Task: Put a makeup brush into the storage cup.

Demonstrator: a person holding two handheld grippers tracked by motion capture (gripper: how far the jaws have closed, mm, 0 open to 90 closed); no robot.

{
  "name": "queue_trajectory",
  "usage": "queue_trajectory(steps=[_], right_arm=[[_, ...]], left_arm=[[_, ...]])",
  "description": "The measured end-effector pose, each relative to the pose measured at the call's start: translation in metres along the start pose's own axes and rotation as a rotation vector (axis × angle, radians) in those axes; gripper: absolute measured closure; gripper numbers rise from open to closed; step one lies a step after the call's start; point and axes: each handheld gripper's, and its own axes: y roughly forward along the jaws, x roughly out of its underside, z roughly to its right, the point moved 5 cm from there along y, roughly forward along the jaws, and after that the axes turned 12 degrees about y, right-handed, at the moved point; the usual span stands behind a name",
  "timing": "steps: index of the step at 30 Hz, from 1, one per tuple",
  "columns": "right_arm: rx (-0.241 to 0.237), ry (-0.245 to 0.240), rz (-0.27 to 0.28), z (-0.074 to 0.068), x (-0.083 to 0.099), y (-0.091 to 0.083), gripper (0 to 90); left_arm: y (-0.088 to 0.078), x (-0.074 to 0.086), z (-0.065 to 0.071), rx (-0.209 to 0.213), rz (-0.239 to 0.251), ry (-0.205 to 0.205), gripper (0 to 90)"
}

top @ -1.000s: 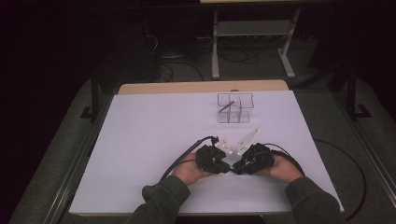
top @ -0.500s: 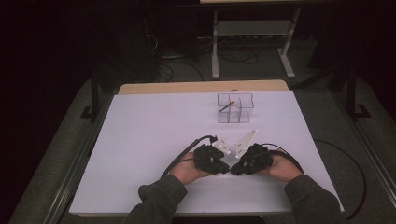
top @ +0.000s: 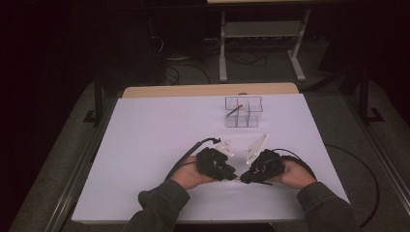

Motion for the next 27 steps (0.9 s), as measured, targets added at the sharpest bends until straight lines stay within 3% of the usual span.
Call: queue_trajectory(steps=[10, 27], right_arm=[[0.014, 0.027, 0.019, 0.002, 0.002, -0.007, 83.0], [0.041, 0.074, 0.079, 0.009, 0.002, -0.023, 83.0]], left_arm=[[-0.019, 0.005, -0.003, -0.057, 0.029, -0.016, 60.5], [-0.045, 0.025, -0.005, -0.118, 0.059, -0.066, 55.9]])
